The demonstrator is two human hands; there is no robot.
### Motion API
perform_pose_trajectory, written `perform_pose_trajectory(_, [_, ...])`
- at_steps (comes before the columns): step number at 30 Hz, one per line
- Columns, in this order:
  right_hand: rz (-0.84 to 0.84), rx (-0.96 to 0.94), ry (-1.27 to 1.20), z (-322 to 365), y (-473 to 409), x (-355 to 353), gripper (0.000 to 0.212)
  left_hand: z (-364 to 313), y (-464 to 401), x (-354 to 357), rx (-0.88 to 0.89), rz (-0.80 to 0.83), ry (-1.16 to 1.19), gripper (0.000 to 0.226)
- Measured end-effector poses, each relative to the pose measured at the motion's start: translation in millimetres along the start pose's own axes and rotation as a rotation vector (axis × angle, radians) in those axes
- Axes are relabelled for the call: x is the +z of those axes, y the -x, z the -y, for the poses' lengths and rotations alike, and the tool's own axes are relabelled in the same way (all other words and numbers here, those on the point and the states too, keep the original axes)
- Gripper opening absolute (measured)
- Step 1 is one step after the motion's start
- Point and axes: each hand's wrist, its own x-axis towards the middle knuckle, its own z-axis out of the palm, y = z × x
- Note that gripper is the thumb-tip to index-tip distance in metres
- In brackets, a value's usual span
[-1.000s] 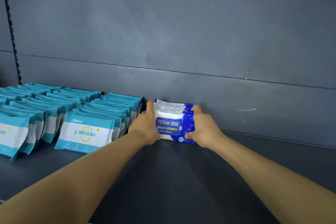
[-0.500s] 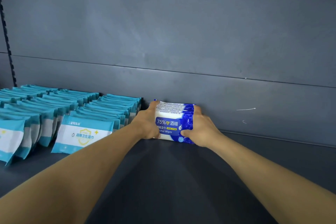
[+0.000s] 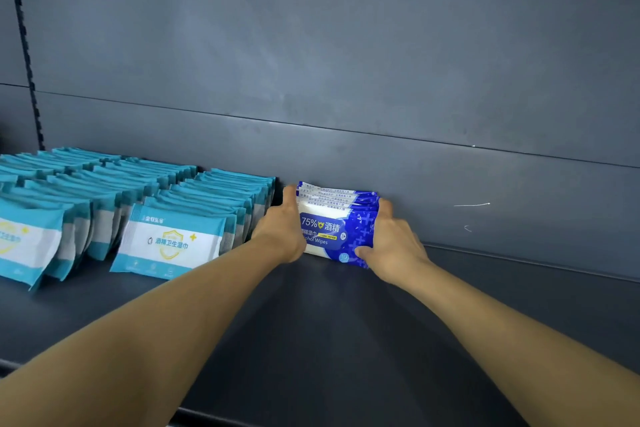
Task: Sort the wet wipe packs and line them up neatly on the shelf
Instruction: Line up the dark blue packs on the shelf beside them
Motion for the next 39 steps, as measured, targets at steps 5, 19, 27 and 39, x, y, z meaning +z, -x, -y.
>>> perform_pose_trajectory(5, [-0.008,0.005,-0.006,-0.1,2.6,2.3,0.080,0.5,1.8,-2.9,-0.010,0.011,0.022,0.091])
perform_pose_trajectory(19, [-0.014,-0.046,0.062,-0.6,21.5,-22.5,0.085,-15.6,21.5,-16.1,-0.078,0.025,-0.055,0.094])
perform_pose_trajectory(27, [-0.034,-0.103,0.119,14.8,50.1,-46.3,0.062,-32.5,66.5,-59.1,0.026,-0.001,-0.359,0.046])
perform_pose_trajectory(39, [-0.138,-0.049,0.183,73.7,192.3,-68.5,0.041,-13.3,180.7,-125.5,0.355,0.018,-0.475,0.021])
